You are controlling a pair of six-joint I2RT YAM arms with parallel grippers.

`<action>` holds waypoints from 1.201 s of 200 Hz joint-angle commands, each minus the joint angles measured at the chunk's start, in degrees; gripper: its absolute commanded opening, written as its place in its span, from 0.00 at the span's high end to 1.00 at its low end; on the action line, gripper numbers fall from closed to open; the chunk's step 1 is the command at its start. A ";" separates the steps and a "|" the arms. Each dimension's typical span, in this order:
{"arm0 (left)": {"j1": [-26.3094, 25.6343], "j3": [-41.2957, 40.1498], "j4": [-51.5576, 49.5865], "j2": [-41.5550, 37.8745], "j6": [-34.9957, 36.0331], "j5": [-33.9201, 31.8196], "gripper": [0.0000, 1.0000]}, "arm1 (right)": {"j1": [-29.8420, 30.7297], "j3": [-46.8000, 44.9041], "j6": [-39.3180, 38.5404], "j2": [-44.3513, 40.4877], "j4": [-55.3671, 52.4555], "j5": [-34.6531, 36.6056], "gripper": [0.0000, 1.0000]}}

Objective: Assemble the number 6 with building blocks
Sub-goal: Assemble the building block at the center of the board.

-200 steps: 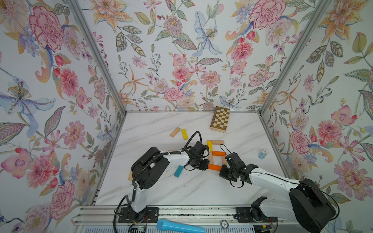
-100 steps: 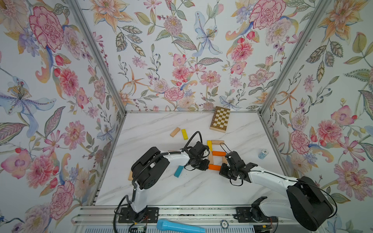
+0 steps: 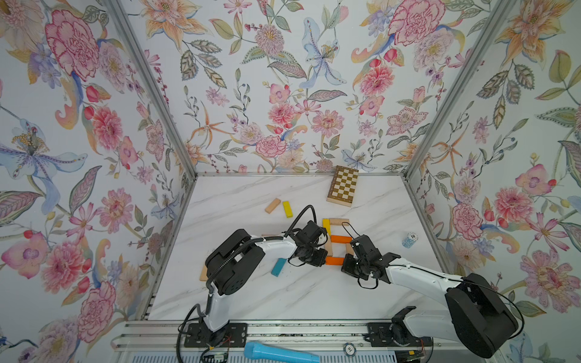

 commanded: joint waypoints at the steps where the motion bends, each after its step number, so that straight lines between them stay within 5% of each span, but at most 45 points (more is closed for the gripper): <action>1: -0.63 1.25 -2.30 1.29 1.22 -1.54 1.00 | -0.32 0.80 -0.93 1.19 -1.88 1.74 0.92; 240: 3.00 -5.04 0.81 -3.77 -2.46 -5.27 1.00 | 8.77 5.60 2.58 6.95 -0.21 1.58 0.92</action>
